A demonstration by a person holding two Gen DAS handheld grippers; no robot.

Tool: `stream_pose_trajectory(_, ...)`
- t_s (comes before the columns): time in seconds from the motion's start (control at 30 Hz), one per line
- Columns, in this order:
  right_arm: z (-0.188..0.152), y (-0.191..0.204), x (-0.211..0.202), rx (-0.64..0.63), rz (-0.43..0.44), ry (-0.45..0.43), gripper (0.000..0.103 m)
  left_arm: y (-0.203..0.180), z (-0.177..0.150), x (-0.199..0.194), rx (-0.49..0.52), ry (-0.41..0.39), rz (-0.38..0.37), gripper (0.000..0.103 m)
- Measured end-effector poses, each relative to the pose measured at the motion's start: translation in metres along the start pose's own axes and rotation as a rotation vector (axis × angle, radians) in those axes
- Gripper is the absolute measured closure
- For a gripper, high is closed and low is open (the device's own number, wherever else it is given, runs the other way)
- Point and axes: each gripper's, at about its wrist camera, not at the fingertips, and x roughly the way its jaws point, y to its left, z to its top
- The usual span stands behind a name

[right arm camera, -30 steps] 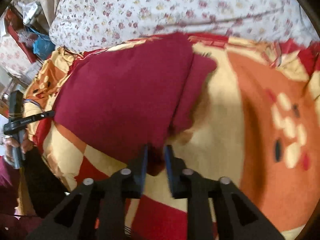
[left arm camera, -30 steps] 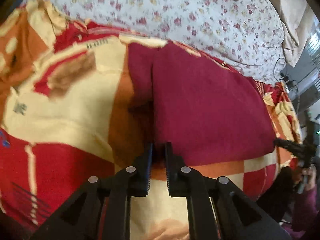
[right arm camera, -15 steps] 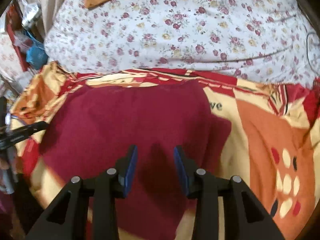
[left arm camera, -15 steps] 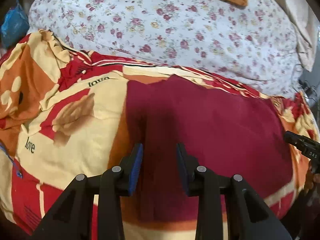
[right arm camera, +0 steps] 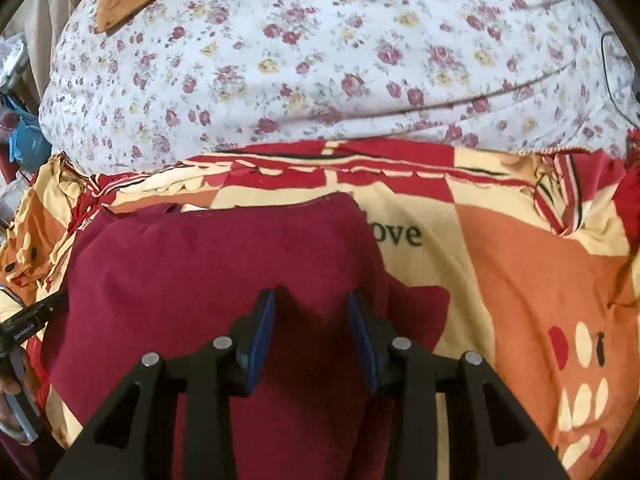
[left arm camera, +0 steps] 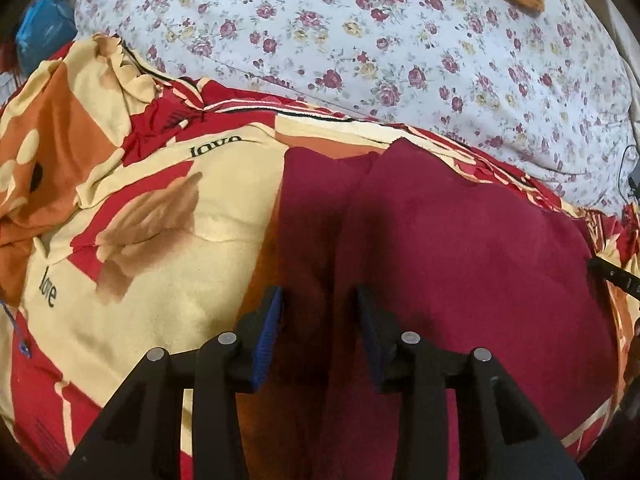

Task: Fold small clothes

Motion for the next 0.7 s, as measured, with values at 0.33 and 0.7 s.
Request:
stream_pose_trajectory(0.33,0.004,0.100,0.010,-0.172,0.178,0.039,0.064,0.006,0.001,-0.007,-0.048,-0.041,-0.044,0.074)
stream_pose_trajectory(0.7,0.027,0.189,0.057,-0.218,0.250,0.110,0.058,0.023,0.003,-0.009,-0.111,-0.032,-0.142,0.074)
